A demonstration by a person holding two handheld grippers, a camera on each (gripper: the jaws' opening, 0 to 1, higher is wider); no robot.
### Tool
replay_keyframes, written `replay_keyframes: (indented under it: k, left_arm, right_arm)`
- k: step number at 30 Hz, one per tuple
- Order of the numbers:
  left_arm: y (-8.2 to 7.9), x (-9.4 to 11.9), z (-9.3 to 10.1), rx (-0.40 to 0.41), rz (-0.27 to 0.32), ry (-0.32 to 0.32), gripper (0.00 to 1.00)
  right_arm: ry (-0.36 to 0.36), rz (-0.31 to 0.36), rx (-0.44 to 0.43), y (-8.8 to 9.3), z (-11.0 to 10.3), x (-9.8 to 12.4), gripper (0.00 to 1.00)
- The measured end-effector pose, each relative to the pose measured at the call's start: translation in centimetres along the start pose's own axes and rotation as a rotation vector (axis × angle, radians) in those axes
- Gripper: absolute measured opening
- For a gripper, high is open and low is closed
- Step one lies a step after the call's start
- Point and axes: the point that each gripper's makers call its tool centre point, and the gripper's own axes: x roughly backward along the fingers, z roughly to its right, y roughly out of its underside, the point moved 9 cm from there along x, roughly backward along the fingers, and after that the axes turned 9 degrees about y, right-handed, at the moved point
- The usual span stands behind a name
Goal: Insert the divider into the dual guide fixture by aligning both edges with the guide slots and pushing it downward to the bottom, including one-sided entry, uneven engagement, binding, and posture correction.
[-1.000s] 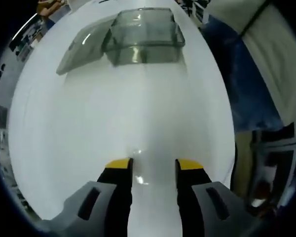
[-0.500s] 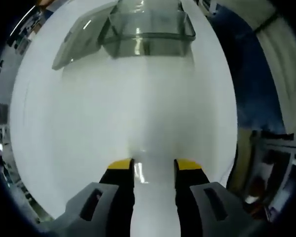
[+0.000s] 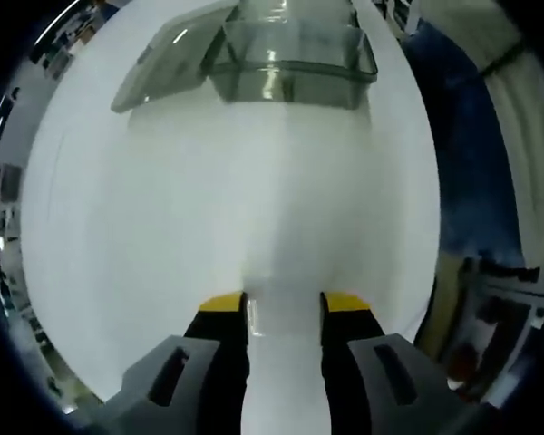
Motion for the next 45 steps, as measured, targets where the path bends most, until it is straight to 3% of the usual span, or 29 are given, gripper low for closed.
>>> replay_keyframes:
  k: [9, 20, 38, 45]
  left_arm:
    - [-1.2, 1.7, 0.3, 0.053, 0.086, -0.031, 0.26]
    - [-2.9, 3.8, 1.7, 0.052, 0.136, -0.059, 0.26]
    - [-7.1, 8.4, 3.5, 0.059, 0.323, -0.181, 0.26]
    - [-8.8, 9.7, 4.1, 0.039, 0.367, -0.21, 0.26]
  right_arm:
    - [0.003, 0.017, -0.028, -0.1, 0.3, 0.0, 0.34]
    - [0.001, 0.028, -0.063, -0.6, 0.5, -0.2, 0.33]
    - [-0.053, 0.084, -0.175, -2.6, 0.9, 0.2, 0.28]
    - [-0.075, 0.112, -0.233, -3.4, 1.0, 0.7, 0.24]
